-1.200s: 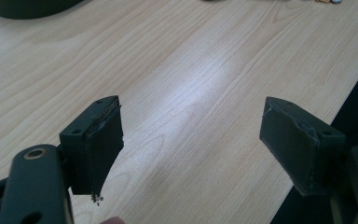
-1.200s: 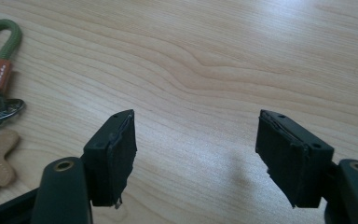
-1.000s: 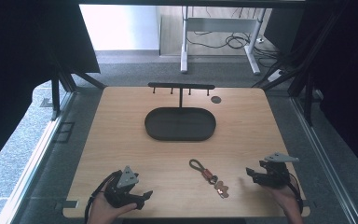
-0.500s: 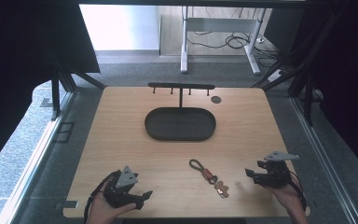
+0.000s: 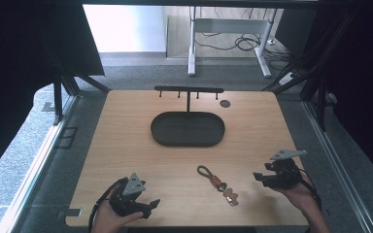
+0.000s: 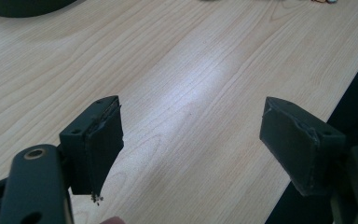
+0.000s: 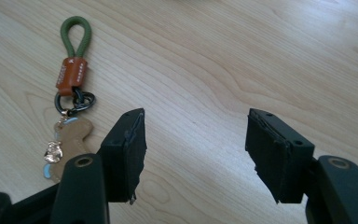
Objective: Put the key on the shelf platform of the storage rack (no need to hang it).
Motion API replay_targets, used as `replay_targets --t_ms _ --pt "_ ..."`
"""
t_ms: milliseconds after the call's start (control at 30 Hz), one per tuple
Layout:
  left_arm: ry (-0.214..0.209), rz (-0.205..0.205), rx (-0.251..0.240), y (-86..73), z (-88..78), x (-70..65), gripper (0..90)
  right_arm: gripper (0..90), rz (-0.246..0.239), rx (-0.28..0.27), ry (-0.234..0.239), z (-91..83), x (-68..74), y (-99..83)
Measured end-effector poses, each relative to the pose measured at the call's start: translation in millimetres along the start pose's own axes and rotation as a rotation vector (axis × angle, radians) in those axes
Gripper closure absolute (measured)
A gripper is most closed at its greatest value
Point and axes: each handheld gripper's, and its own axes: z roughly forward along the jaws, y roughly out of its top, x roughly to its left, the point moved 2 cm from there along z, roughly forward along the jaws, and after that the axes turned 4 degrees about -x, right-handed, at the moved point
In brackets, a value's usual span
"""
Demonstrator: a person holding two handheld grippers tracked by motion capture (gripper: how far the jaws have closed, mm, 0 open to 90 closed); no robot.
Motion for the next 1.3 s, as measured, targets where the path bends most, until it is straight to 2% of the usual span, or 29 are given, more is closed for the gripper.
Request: replay_targets --t_ms 167,667,933,1300 --pt "-0.002 0.002 0.0 0.3 0.4 -0.4 21.8 38.6 -0.014 0.016 0.023 -0.9 3.2 10.1" --pt "-0.011 0.004 0.002 0.8 1.4 -2.3 21.8 39.1 -0.072 0.085 0.05 3.1 14.6 31.6" --pt "-0.012 0.009 0.007 1.1 1.6 -3.0 21.8 39.9 -0.103 0.1 0.059 5.6 21.2 41.2" --pt "-0.016 0.008 0.004 0.1 0.3 -1.5 21.8 40.9 -0.152 0.152 0.083 18.9 37.0 53.8"
